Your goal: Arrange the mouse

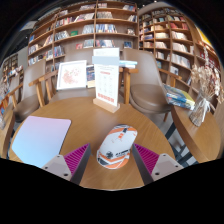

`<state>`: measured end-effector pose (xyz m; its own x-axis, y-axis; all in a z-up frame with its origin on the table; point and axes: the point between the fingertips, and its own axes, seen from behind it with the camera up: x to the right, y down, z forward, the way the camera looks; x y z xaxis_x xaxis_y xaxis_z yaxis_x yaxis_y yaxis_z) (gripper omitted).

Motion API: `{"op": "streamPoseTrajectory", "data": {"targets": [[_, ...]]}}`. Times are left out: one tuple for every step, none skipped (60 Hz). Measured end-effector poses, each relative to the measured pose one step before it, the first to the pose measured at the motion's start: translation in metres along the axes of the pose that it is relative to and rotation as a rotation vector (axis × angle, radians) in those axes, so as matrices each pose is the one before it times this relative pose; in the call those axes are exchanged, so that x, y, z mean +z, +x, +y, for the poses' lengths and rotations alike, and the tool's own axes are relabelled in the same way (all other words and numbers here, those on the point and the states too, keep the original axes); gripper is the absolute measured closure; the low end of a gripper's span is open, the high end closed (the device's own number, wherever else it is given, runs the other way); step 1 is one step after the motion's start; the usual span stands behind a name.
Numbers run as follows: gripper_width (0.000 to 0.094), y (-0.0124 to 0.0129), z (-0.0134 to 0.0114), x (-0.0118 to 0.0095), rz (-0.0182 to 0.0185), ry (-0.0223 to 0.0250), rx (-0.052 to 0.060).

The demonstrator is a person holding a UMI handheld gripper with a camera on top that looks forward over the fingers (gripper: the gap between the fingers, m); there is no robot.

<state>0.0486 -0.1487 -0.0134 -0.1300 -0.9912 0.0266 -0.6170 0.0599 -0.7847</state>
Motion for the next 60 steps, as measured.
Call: {"op": "streamPoseTrajectory", "data": {"targets": [[0.0076, -0.00035, -0.00138, 0.00178, -0.00176, 0.00008, 0.0004], [0.0076, -0.00017, -0.00109, 0.00201, -0.00165, -0.00035, -0.0001], [0.0077, 0.00040, -0.00130, 0.00228, 0.00034, 0.00053, -0.0004], [0.0073, -0.00042, -0.00172, 0.00167, -0.00056, 0.00034, -0.0007], [0.0074, -0.00041, -0.00134, 0.00152, -0.00140, 0.00021, -0.0011], [0.0077, -0.00073, -0.00141, 0.00181, -0.00191, 0.00053, -0.0015], [0.0079, -0.00082, -0.00128, 0.00183, -0.00182, 0.00069, -0.0018], [0.0079, -0.00069, -0.00153, 0.00166, -0.00156, 0.00070, -0.0018], [0.0080, -0.00097, -0.00126, 0.00159, -0.00173, 0.00074, -0.0014], [0.0083, -0.00069, -0.00116, 0.00156, -0.00254, 0.00103, -0.0006], [0.0084, -0.00135, -0.00116, 0.00137, -0.00297, -0.00012, -0.0001], [0.0084, -0.00081, -0.00090, 0.00182, -0.00243, 0.00044, 0.0000], [0.0085, -0.00130, -0.00091, 0.00145, -0.00260, -0.00030, 0.0008], [0.0086, -0.00125, -0.00081, 0.00122, -0.00240, -0.00027, 0.0004], [0.0084, -0.00130, -0.00105, 0.00118, -0.00261, 0.00047, -0.0003], [0.0086, -0.00132, -0.00081, 0.00129, -0.00322, 0.00009, -0.0009], [0.0084, -0.00137, -0.00083, 0.00106, -0.00303, 0.00089, -0.0011], [0.0084, -0.00154, -0.00124, 0.00130, -0.00323, 0.00104, -0.0030], [0.0087, -0.00229, -0.00152, 0.00148, -0.00508, 0.00112, -0.0035], [0.0091, -0.00196, -0.00101, 0.00083, -0.00576, 0.00014, -0.0056], [0.0091, -0.00131, -0.00087, 0.00114, -0.00471, 0.00156, -0.0056], [0.0093, -0.00154, -0.00114, 0.00084, -0.00511, 0.00127, -0.0053], [0.0096, -0.00106, -0.00084, 0.00067, -0.00438, 0.00065, -0.0034], [0.0097, -0.00125, -0.00091, 0.00095, -0.00418, 0.00065, -0.0020], [0.0099, -0.00098, -0.00057, 0.00086, -0.00351, 0.00051, -0.0011], [0.0105, -0.00022, -0.00053, 0.00073, -0.00209, 0.00086, -0.0002], [0.0109, -0.00016, -0.00068, 0.00067, -0.00087, 0.00092, 0.0003], [0.0120, 0.00053, -0.00055, 0.00070, 0.00095, 0.00071, 0.0002], [0.0136, -0.00008, -0.00007, 0.00049, -0.00043, -0.00050, -0.0003], [0.0167, 0.00052, -0.00039, 0.00032, 0.00242, -0.00072, 0.0003], [0.0215, 0.00117, -0.00064, 0.00122, 0.00307, -0.00080, -0.0009], [0.0279, 0.00087, -0.00030, 0.00045, 0.00343, -0.00005, -0.0003], [0.0352, 0.00087, -0.00002, 0.00042, 0.00283, 0.00033, 0.0002], [0.0452, 0.00050, -0.00027, 0.00032, 0.00233, 0.00117, -0.0018], [0.0449, -0.00085, -0.00027, 0.00016, -0.00262, 0.00146, 0.0041], [0.0452, -0.00026, 0.00092, -0.00011, 0.00037, -0.00404, 0.0012], [0.0461, 0.00021, 0.00017, -0.00034, 0.00208, -0.00306, -0.0037], [0.0466, 0.00150, 0.00015, -0.00065, 0.00524, -0.00530, -0.0045], [0.0471, 0.00058, 0.00054, -0.00105, 0.00627, -0.00641, -0.0040], [0.0474, -0.00012, -0.00025, -0.00202, 0.00575, -0.00374, -0.0016], [0.0474, -0.00093, -0.00045, -0.00240, 0.00244, -0.00274, 0.0000], [0.0481, -0.00223, -0.00196, -0.00316, -0.00246, 0.00296, 0.0019], [0.0483, -0.00308, -0.00257, -0.00362, -0.00530, 0.00568, 0.0034], [0.0487, -0.00365, -0.00311, -0.00399, -0.00582, 0.00761, 0.0036], [0.0488, -0.00375, -0.00343, -0.00417, -0.00491, 0.00714, 0.0026], [0.0488, -0.00401, -0.00383, -0.00435, -0.00397, 0.00741, 0.0011], [0.0497, -0.00451, -0.00383, -0.00462, -0.00410, 0.00656, -0.0015], [0.0496, -0.00436, -0.00332, -0.00517, -0.00341, 0.00441, -0.0031], [0.0498, -0.00574, -0.00427, -0.00445, -0.00501, 0.00693, -0.0035], [0.0497, -0.00665, -0.00450, -0.00431, -0.00658, 0.00680, -0.0039], [0.0496, -0.00782, -0.00465, -0.00399, -0.00868, 0.00738, -0.0034], [0.0497, -0.00878, -0.00439, -0.00371, -0.01034, 0.00669, -0.0014], [0.0498, -0.00943, -0.00402, -0.00331, -0.01209, 0.00483, -0.0001], [0.0498, -0.01137, -0.00423, -0.00325, -0.01241, 0.00233, 0.0014], [0.0500, -0.01035, -0.00275, -0.00256, -0.01388, 0.00219, -0.0004], [0.0498, -0.01091, -0.00299, -0.00239, -0.01451, 0.00262, -0.0009], [0.0498, -0.01104, -0.00278, -0.00177, -0.01467, 0.00384, -0.0011], [0.0497, -0.01075, -0.00258, -0.00120, -0.01299, 0.00358, -0.0028], [0.0498, -0.01019, -0.00192, -0.00047, -0.01027, 0.00287, -0.0052], [0.0497, -0.00929, -0.00121, 0.00022, -0.00722, 0.00158, -0.0065]]}}
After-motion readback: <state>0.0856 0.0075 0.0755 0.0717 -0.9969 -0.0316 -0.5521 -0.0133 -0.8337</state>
